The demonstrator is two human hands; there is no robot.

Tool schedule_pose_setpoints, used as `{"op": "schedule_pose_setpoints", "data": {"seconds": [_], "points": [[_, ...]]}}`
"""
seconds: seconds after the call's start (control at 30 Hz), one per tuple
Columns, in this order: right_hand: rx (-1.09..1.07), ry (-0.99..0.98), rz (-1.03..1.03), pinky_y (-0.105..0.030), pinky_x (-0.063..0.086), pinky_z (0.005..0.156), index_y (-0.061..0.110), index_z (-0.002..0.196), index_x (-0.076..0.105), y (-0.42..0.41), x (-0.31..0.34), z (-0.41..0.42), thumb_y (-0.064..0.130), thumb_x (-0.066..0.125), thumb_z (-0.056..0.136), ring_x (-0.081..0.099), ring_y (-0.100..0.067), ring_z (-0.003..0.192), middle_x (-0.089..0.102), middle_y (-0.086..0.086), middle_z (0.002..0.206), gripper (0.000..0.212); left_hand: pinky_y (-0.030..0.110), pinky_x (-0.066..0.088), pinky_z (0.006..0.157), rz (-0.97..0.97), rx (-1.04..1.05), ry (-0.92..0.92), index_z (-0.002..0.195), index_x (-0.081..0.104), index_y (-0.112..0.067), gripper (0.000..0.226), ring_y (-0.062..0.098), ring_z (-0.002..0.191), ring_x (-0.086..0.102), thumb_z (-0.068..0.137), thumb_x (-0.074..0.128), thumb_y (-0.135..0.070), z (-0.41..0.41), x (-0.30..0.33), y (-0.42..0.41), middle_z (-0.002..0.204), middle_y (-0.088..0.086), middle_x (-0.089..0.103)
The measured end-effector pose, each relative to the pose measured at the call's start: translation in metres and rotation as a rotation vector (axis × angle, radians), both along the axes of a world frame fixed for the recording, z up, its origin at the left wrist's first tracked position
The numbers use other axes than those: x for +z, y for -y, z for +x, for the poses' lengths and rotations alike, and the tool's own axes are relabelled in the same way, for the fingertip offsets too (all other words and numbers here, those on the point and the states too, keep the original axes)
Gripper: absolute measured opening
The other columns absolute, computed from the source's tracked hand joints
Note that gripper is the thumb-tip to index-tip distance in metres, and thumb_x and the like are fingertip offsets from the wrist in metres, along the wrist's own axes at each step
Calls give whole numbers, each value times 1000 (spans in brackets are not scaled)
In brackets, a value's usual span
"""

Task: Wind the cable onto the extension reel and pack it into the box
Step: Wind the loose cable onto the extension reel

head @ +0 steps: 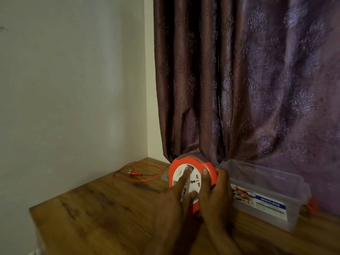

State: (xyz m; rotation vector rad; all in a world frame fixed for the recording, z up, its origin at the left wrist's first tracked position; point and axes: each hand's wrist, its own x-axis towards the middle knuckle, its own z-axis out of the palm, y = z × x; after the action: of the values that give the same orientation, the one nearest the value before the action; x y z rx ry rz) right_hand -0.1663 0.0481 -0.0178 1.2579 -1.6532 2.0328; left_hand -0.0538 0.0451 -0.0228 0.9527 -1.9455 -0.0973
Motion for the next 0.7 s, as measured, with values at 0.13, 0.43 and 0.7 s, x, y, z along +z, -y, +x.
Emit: {"op": "schedule_pose_setpoints", "data": {"seconds": [0.13, 0.43, 0.7], "points": [[-5, -11, 0, -13, 35, 59, 24, 95, 50, -2, 0, 1, 60, 35, 85, 52, 2, 68, 57, 11, 81, 40, 9, 36, 97, 256, -94, 9, 148, 20, -22, 58, 11, 121, 47, 96, 45, -32, -7, 2, 13, 137, -4, 44], [33, 9, 3, -16, 39, 64, 20, 95, 55, -1, 5, -3, 51, 41, 91, 57, -9, 77, 60, 9, 87, 35, 33, 23, 111, 59, -123, -53, 117, 45, -55, 40, 10, 135, 27, 86, 54, -31, -8, 3, 0, 150, -11, 29], [60, -7, 35, -9, 34, 62, 15, 99, 58, -3, 3, 3, 47, 42, 89, 54, -3, 75, 62, 7, 89, 36, 39, 32, 112, 108, -87, -100, 92, 68, -31, 42, 17, 131, 40, 72, 40, -54, -6, 9, -15, 137, -17, 40]]}}
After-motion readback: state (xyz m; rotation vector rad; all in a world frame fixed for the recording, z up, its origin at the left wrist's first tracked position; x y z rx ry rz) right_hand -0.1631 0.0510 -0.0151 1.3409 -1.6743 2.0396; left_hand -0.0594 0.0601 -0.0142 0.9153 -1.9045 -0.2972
